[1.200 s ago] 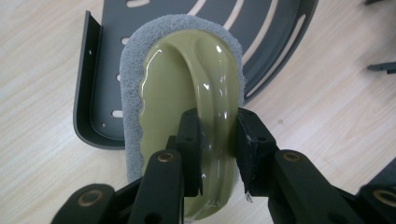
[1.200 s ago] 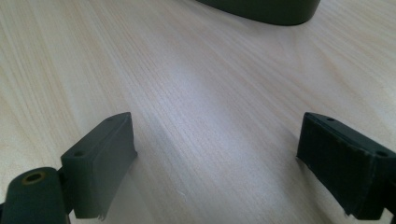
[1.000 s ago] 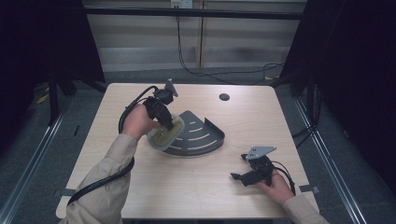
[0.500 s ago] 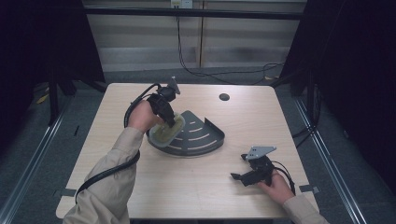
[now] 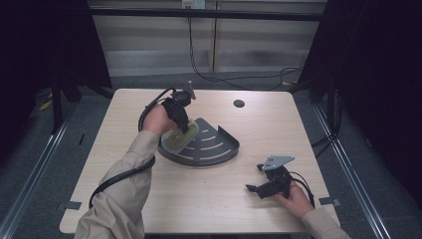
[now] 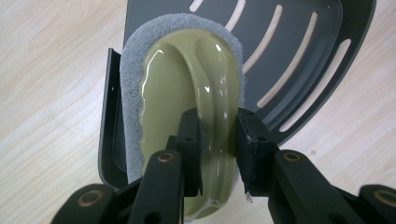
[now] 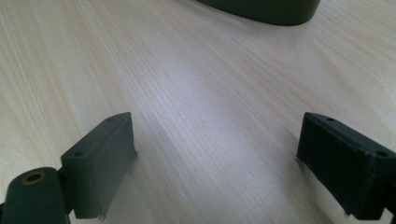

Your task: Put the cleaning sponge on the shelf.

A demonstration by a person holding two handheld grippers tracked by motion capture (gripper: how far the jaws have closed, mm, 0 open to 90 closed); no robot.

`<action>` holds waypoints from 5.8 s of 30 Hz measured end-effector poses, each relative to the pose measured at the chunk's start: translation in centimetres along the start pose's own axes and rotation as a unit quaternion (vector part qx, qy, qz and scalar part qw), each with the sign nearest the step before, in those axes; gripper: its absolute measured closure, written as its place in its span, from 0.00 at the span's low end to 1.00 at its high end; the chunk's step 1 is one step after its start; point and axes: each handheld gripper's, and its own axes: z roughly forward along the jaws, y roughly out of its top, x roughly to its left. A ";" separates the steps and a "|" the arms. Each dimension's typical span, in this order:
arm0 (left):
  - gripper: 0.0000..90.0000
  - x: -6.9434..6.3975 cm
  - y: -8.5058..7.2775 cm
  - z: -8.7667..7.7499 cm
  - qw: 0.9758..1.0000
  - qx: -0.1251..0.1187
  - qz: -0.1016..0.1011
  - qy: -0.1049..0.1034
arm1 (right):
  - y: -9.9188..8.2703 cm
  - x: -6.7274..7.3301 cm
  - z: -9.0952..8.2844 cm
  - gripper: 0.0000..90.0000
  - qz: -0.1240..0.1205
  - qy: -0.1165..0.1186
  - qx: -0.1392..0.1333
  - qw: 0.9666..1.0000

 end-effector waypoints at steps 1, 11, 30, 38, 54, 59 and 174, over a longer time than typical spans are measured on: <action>0.81 0.1 0.1 0.2 1.000 -0.001 0.000 -0.001 | 0.0 0.0 0.0 0.12 0.000 0.000 0.000 1.000; 0.81 1.1 0.2 1.8 1.000 0.006 -0.004 -0.002 | 0.0 0.0 0.0 0.12 0.000 0.000 0.000 1.000; 0.81 2.7 -0.3 3.8 1.000 0.000 -0.018 -0.013 | 0.0 0.0 0.0 0.12 0.001 0.000 0.000 1.000; 0.81 2.6 -0.3 4.0 1.000 0.003 -0.019 -0.012 | 0.0 0.0 0.0 0.12 0.001 0.000 0.000 1.000; 0.80 2.7 -0.7 4.6 1.000 0.007 -0.018 -0.021 | 0.0 0.0 0.0 0.12 0.000 0.000 0.000 1.000; 0.80 2.8 -0.8 4.7 1.000 0.005 -0.024 -0.019 | 0.0 0.0 0.0 0.12 0.000 0.000 0.000 1.000; 0.22 4.2 -7.3 -0.2 0.998 -0.037 -0.046 0.011 | 0.0 0.0 0.0 0.12 0.001 0.000 0.000 1.000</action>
